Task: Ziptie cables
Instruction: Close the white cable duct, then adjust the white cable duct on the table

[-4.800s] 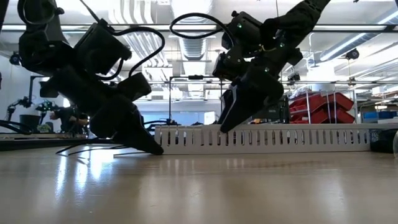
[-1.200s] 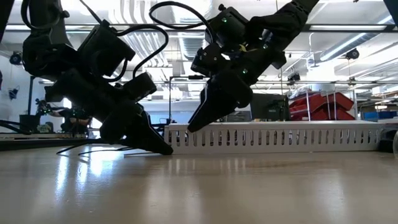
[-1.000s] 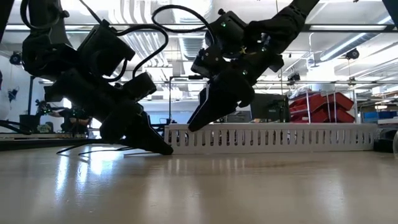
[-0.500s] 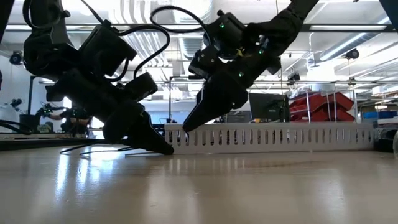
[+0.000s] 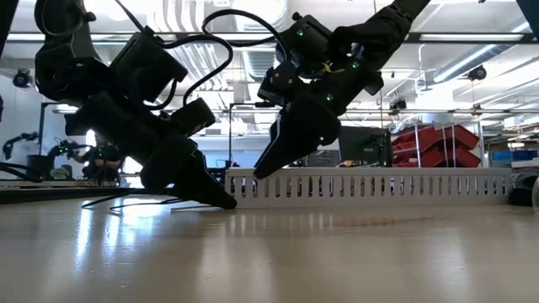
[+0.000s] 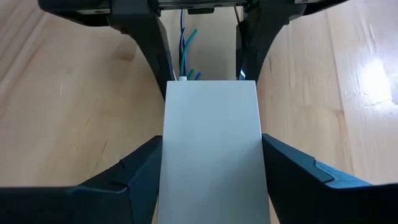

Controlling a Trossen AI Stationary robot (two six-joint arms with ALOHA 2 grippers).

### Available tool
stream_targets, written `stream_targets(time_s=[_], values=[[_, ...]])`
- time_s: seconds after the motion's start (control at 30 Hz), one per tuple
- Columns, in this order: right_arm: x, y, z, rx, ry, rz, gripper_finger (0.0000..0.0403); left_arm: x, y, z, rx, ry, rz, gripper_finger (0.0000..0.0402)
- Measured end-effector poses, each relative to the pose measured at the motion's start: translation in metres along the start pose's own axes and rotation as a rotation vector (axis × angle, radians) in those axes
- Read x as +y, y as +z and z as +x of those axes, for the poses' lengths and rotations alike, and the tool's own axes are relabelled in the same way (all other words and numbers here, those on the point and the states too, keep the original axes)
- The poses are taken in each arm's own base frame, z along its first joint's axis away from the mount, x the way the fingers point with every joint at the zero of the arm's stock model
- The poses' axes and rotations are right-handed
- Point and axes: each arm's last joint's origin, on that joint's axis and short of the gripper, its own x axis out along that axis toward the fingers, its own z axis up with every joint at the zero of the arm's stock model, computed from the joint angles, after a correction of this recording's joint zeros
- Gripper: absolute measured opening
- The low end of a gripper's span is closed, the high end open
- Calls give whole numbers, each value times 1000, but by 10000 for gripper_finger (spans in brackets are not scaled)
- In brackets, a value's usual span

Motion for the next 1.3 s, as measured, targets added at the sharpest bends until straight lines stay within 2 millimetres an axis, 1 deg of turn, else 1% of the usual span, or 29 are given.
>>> stream_targets(time_s=[0.13,0.27,0.43,0.6,0.83,0.97,1.07,1.17,1.23,1.3], values=[[0,0,0,-4,-1,4,221,0,0,0,-1,0,-3,213],[0,1,1,-33,-5,1,239,0,0,0,-1,0,-3,214],[-2,2,9,-66,-5,15,219,0,-1,0,1,6,-4,211],[-2,1,9,-67,-5,23,219,0,-1,-1,2,5,-13,217],[-2,0,10,-61,-7,29,244,0,-2,-1,3,4,-13,212],[-1,-2,8,-41,4,16,259,0,0,-3,10,-5,-12,233],[-1,10,-7,-82,1,-18,278,2,4,-10,32,-18,-7,256],[1,18,-31,-65,5,-58,301,5,8,-23,91,-16,13,277],[2,22,-52,-49,-1,-65,313,8,10,-36,147,-7,29,286],[2,29,-78,-50,-46,-57,320,12,14,-50,190,4,34,291]])
